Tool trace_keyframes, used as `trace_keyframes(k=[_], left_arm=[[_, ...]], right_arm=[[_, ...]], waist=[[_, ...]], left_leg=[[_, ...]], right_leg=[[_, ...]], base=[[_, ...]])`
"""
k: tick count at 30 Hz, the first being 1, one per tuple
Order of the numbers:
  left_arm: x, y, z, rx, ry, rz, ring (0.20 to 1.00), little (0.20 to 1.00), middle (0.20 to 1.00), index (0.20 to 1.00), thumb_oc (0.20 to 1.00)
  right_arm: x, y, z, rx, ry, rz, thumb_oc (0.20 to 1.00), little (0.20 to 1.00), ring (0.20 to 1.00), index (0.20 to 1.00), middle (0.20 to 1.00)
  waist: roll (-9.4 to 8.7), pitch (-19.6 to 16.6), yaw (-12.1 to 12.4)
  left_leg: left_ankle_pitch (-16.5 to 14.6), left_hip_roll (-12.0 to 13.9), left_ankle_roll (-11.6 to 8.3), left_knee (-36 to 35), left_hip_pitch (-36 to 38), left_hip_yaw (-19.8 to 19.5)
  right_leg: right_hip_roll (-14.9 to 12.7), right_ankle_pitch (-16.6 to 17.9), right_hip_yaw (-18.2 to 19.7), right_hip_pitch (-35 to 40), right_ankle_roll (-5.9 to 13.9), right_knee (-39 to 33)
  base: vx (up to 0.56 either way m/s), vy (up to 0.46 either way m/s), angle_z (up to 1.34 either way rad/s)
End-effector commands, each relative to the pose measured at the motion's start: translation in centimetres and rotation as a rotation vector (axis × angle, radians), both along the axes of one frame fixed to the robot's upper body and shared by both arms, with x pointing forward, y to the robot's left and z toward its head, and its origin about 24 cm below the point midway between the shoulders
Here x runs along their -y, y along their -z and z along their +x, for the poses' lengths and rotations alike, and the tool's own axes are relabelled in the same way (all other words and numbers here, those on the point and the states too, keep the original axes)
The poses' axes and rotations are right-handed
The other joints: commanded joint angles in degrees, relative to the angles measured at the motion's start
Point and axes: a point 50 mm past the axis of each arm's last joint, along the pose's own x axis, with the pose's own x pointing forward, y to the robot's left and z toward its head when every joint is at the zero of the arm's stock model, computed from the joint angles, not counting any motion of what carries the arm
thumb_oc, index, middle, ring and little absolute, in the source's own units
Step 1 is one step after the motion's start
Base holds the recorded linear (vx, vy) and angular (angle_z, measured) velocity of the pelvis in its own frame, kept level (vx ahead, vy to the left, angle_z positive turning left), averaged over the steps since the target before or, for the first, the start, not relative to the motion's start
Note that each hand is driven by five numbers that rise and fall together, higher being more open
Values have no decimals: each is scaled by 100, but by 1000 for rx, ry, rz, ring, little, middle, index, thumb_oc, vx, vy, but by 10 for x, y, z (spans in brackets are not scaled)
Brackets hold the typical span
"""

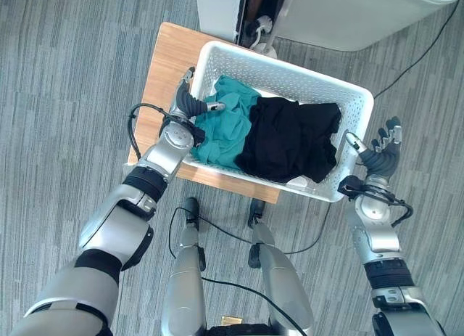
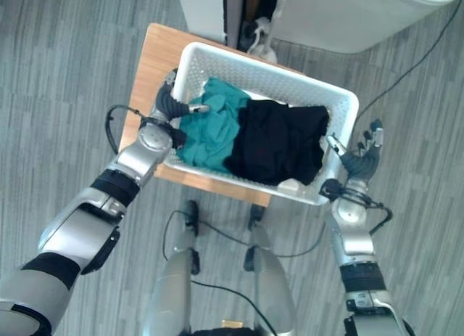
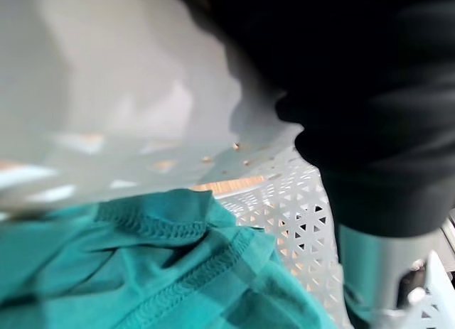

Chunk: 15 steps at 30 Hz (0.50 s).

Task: Grab the laundry basket,head to the washer,open it,put in the laundry and shut it.

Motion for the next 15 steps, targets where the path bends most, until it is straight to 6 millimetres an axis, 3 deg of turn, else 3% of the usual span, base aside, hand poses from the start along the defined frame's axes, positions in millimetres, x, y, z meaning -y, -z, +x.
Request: trace_keyframes(k=[1,8,15], left_arm=[[-2,2,3,-10,-30,-18,1000,1000,1000,1000,1000],[-3,-2,3,3,-25,-19,1000,1000,1000,1000,1000],[-9,-9,3,22,-37,-2,1000,1000,1000,1000,1000]], right_arm=[[16,-15,-13,91,36,-45,1000,1000,1000,1000,1000],[28,6,-12,-26,99,-57,1000,1000,1000,1000,1000],[30,-8,-3,-9,82,-109,1000,1000,1000,1000,1000]], waist=[[61,-34,-110],[116,-34,-87],[132,-34,-40]], left_leg=[[-690,220,136,798,-552,-64],[-681,194,147,825,-686,-108],[-681,180,158,832,-749,-107]], right_leg=[[-516,-734,77,-287,492,813],[-531,-747,47,-395,476,867],[-541,-741,35,-438,474,878]], base=[[0,0,0],[-2,-4,2],[0,0,0]])
